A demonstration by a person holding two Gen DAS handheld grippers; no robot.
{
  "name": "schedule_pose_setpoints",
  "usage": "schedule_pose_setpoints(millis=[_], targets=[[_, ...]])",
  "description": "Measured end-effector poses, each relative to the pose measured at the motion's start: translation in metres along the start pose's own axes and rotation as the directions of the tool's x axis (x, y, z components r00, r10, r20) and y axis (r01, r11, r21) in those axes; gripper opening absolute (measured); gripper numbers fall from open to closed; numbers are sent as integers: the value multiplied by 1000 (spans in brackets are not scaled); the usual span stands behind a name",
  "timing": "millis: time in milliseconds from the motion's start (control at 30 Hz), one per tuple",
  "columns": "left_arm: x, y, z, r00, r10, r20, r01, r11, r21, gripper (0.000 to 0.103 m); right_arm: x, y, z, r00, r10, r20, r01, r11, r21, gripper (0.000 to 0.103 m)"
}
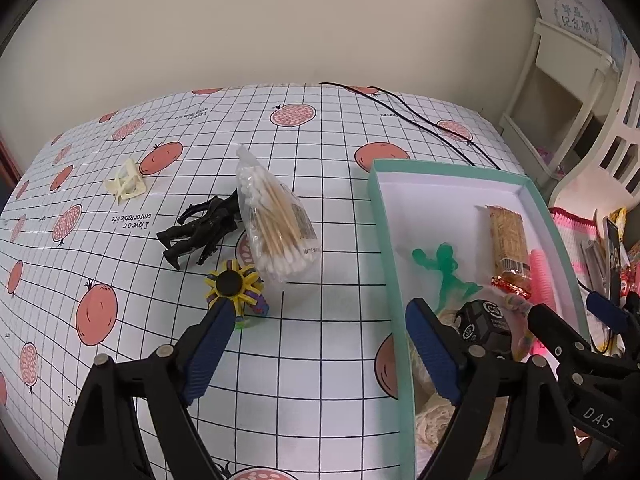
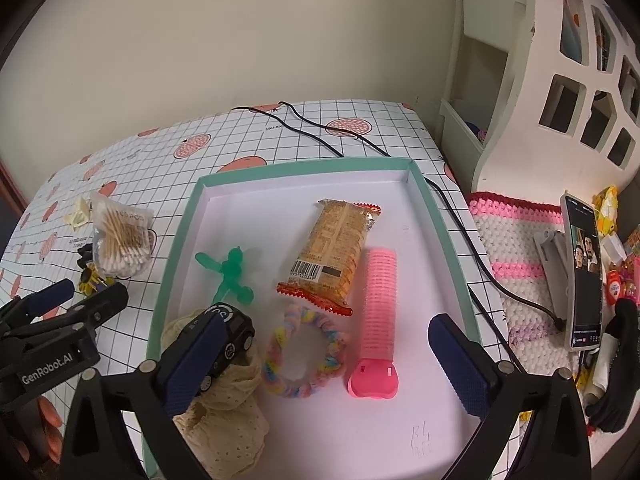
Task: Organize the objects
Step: 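Move both grippers back toward the cotton swab bag and black figure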
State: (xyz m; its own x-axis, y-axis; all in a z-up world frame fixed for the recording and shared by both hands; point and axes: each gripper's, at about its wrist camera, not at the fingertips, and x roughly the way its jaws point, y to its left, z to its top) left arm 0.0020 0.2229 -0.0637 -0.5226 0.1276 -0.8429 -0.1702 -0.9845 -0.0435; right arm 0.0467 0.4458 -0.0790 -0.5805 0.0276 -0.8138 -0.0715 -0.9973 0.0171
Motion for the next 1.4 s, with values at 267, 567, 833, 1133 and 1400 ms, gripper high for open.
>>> schedule_pose_setpoints(millis=[267,567,833,1133,1400], targets=[[1,6,1,1000,-16,3,17,999,-30,89,2,0,-1,1000,2,-4,-2,1000,-8,103],[-2,16,4,999,-22,30,23,998,-50,89,-5,8,5,997,45,58,-46,999,16,103],[-3,39,7,999,-12,37,15,995,-94,89,-9,29,7,994,48,98,-45,998,-36,103],[-2,63,8,999,9,32,-5,992,-126,89,-13,61,12,989,62,136,-51,995,-82,103],[0,88,9,999,23,22,-20,989,-149,89,-8,89,14,989,97,110,-87,991,-98,103]])
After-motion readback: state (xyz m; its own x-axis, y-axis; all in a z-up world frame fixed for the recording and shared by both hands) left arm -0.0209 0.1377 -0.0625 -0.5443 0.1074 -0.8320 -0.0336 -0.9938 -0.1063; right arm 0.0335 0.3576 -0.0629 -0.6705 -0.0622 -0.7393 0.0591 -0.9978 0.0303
